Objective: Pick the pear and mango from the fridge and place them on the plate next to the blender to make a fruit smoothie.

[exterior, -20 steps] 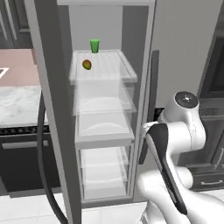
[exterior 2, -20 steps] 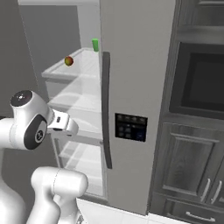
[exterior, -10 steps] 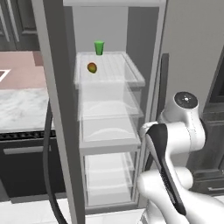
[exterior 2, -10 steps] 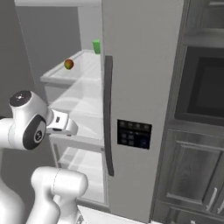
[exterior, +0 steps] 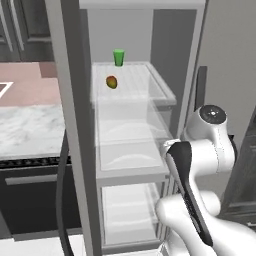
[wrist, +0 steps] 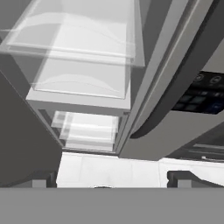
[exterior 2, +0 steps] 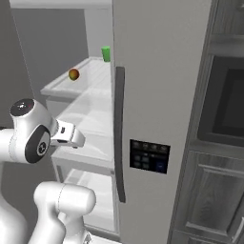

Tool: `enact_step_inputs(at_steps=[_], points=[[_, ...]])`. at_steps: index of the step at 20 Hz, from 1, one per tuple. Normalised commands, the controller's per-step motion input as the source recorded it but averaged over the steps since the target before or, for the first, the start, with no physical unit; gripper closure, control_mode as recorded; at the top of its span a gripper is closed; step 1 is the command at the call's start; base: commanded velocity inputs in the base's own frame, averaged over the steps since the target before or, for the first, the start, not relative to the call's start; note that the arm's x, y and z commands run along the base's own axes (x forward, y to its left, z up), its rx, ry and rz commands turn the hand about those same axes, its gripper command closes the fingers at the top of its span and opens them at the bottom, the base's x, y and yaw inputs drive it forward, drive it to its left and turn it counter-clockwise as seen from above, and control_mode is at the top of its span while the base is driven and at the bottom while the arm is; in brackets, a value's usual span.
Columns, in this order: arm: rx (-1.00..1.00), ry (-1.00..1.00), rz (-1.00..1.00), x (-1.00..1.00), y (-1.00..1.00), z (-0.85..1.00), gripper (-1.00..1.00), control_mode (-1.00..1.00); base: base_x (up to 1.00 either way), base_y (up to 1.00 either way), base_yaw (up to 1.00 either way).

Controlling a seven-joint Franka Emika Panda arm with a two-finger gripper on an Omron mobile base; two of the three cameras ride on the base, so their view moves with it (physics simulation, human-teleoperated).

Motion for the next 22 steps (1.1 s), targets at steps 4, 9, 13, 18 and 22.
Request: enact_step_inputs(at_steps=[4, 9, 13, 18, 22], points=[[0.00, 0.00, 0.00, 0.00, 0.00, 0.00, -1.00, 1.00, 0.51, 0.13, 0.02], [0.00, 0.00, 0.00, 0.00, 0.00, 0.00, -1.00, 1.00, 0.36, 0.19, 0.07], [0.00, 0.00, 0.00, 0.00, 0.00, 0.00, -1.00, 1.00, 0.33, 0.15, 0.14], [0.00, 0.00, 0.00, 0.00, 0.00, 0.00, -1.00, 1.00, 0.29, 0.15, 0.16], [0.00, 0.00, 0.00, 0.00, 0.00, 0.00, -1.00, 1.00, 0.33, 0.25, 0.13]])
